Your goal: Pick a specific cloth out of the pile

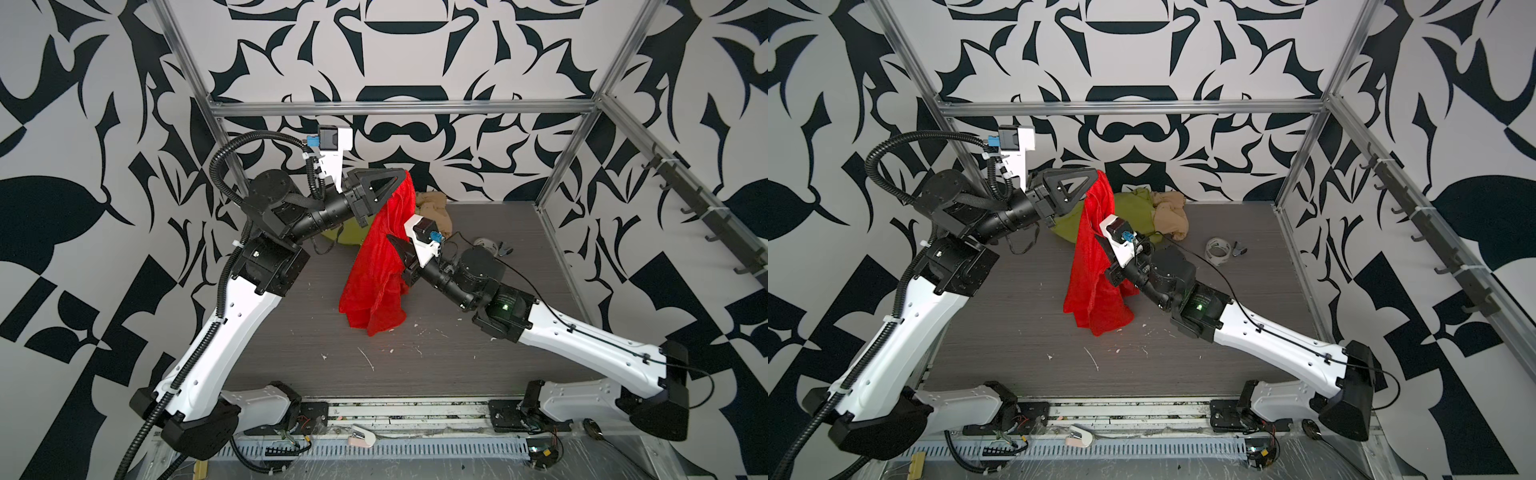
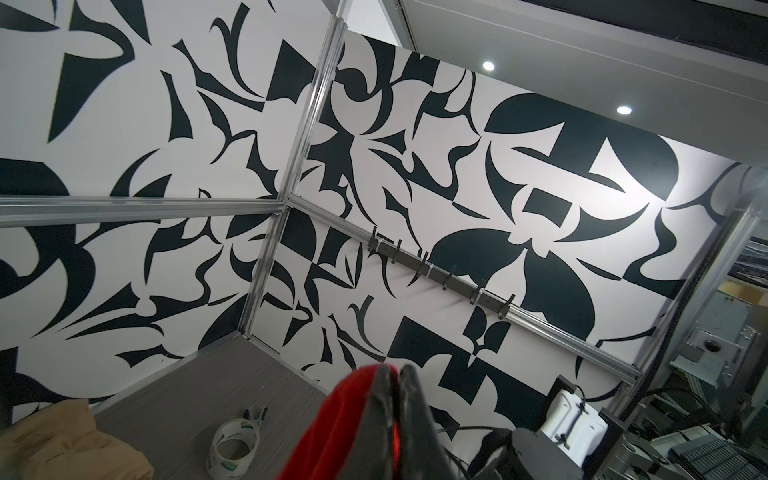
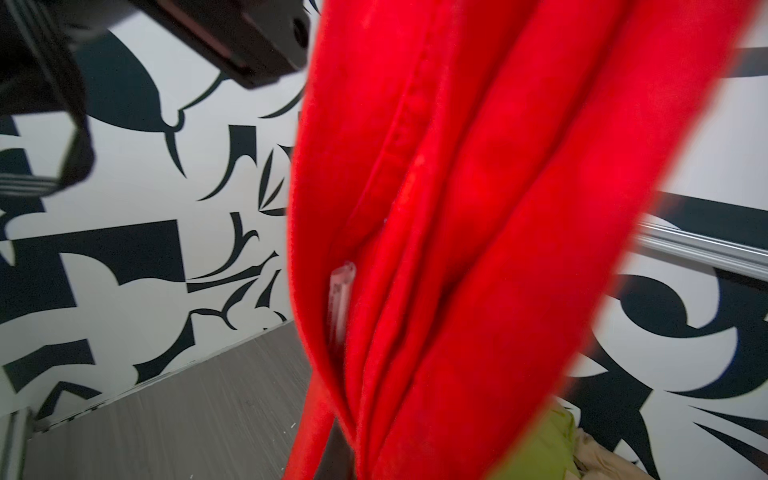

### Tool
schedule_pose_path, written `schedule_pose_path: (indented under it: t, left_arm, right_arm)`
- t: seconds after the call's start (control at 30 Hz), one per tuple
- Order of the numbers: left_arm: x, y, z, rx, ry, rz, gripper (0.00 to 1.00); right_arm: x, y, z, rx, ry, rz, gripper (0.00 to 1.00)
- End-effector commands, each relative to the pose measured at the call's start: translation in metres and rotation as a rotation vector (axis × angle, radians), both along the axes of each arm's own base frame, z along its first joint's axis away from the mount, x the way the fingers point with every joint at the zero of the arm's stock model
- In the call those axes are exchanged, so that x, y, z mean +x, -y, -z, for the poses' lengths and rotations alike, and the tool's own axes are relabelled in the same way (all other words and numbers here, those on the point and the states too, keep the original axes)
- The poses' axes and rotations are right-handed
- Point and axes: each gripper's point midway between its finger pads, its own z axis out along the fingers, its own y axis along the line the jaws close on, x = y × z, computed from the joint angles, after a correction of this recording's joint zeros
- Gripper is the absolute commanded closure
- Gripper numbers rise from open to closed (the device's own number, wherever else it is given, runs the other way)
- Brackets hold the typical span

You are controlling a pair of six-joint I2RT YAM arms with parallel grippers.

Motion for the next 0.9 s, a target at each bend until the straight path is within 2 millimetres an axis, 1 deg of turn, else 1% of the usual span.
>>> schedule_pose_path:
  t: [0.0, 0.1, 0.17, 0.3, 0.4, 0.53, 0.7, 0.87]
  left_arm:
    - [-0.018, -0.002, -0.007, -0.01, 0.03, 0.014, 1.0]
    - [-0.024, 0.002, 0.002, -0.004, 0.007, 0.032, 1.0]
    - [-0.025, 0.003, 0.012, 0.0, -0.024, 0.032, 1.0]
    - [-0.025, -0.001, 0.029, -0.002, -0.076, 0.023, 1.0]
    - [-0.027, -0.006, 0.04, 0.003, -0.1, 0.007, 1.0]
    - [-0.03, -0.012, 0.056, 0.02, -0.131, -0.017, 1.0]
    - [-0.028, -0.016, 0.075, 0.038, -0.162, -0.045, 1.0]
    - [-0.023, -0.013, 0.083, 0.054, -0.172, -0.056, 1.0]
  right_arm:
    - [-0.021, 0.009, -0.035, 0.089, 0.043, -0.076, 1.0]
    - [-0.03, 0.013, -0.023, 0.079, 0.015, -0.115, 1.0]
    - [-0.042, 0.01, -0.011, 0.074, -0.022, -0.189, 1.0]
    - [-0.06, 0.005, 0.015, 0.061, -0.108, -0.294, 1.0]
    - [-0.068, 0.003, 0.035, 0.072, -0.181, -0.346, 1.0]
    - [-0.079, -0.004, 0.051, 0.087, -0.294, -0.423, 1.0]
    - [-0.083, -0.015, 0.061, 0.156, -0.402, -0.48, 1.0]
    - [-0.075, -0.025, 0.081, 0.14, -0.464, -0.458, 1.0]
